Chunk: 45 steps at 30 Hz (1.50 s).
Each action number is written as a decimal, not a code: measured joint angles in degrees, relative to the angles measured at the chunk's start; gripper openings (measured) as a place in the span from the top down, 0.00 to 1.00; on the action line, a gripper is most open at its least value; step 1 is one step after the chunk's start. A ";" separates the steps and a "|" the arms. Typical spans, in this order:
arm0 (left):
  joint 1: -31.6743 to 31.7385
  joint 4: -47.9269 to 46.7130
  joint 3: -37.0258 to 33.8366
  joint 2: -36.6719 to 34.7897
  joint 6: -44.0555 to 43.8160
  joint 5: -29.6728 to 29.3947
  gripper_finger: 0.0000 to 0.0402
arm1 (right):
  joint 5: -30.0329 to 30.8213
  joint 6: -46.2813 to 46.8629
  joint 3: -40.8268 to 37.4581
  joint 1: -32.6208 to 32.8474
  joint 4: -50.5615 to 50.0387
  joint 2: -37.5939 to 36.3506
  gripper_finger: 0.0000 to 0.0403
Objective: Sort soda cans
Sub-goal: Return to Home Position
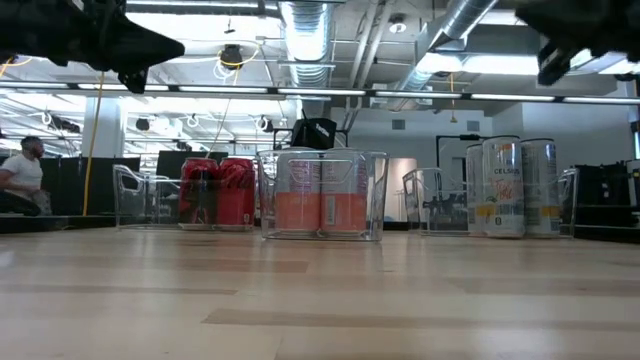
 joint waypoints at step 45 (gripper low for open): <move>6.27 -13.14 -1.03 -12.79 2.94 8.82 1.00 | -36.36 10.00 -3.79 -31.80 -2.29 6.76 0.99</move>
